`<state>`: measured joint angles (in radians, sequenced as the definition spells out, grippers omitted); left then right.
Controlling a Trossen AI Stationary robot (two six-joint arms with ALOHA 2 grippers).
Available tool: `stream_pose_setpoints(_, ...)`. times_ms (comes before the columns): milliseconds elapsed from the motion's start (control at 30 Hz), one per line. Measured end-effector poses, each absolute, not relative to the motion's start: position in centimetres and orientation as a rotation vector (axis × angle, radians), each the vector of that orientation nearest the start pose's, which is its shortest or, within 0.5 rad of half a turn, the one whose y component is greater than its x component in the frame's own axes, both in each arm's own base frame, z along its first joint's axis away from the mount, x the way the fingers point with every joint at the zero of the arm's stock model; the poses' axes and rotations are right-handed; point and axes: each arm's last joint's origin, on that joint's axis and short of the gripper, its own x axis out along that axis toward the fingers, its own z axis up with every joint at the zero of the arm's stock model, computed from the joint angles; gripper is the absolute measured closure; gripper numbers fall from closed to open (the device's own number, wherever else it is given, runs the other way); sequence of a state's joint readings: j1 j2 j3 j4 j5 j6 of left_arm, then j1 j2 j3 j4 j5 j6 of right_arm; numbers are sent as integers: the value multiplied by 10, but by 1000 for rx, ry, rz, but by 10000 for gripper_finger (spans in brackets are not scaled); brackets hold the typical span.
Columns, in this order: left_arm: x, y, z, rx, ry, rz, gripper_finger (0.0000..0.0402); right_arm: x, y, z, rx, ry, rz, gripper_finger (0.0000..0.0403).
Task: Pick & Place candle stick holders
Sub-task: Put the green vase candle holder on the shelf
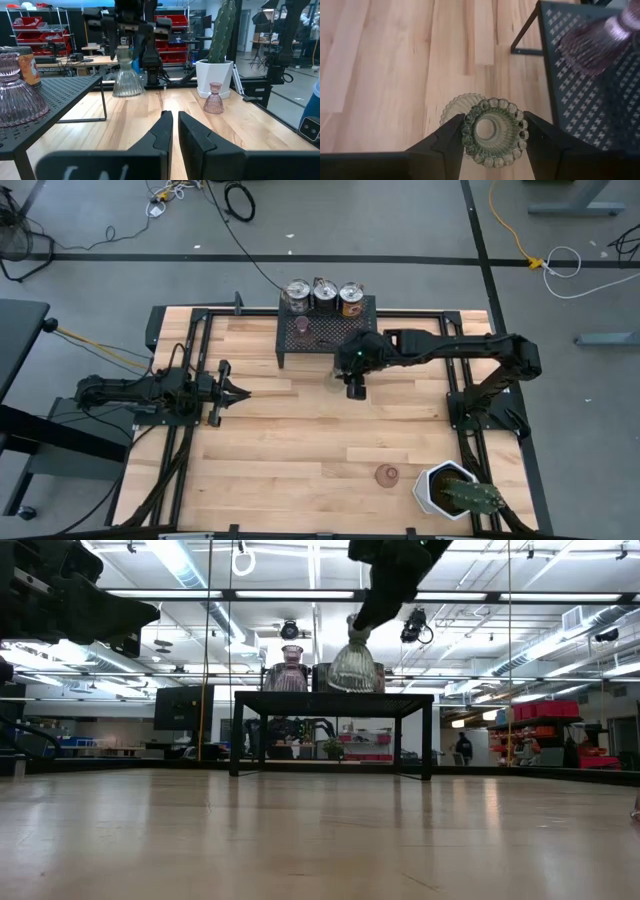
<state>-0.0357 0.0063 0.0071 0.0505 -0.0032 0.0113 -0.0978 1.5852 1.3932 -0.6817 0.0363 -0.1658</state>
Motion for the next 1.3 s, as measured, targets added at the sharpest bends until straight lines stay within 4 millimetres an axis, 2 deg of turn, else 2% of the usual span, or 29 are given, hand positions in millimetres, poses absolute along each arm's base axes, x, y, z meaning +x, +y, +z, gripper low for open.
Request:
stream_pose_setpoints(400, 97, -3, 170, 10, -51, -33, 367, 337, -34, 330, -130, 847, -56, 224)
stream_pose_setpoints(867, 97, -3, 170, 10, -51, -33, 367, 334, -43, 333, -143, 860, -69, 224)
stream_pose_setpoints(1300, 97, -3, 170, 10, -51, -33, 367, 329, -53, 360, -135, 843, -100, 224)
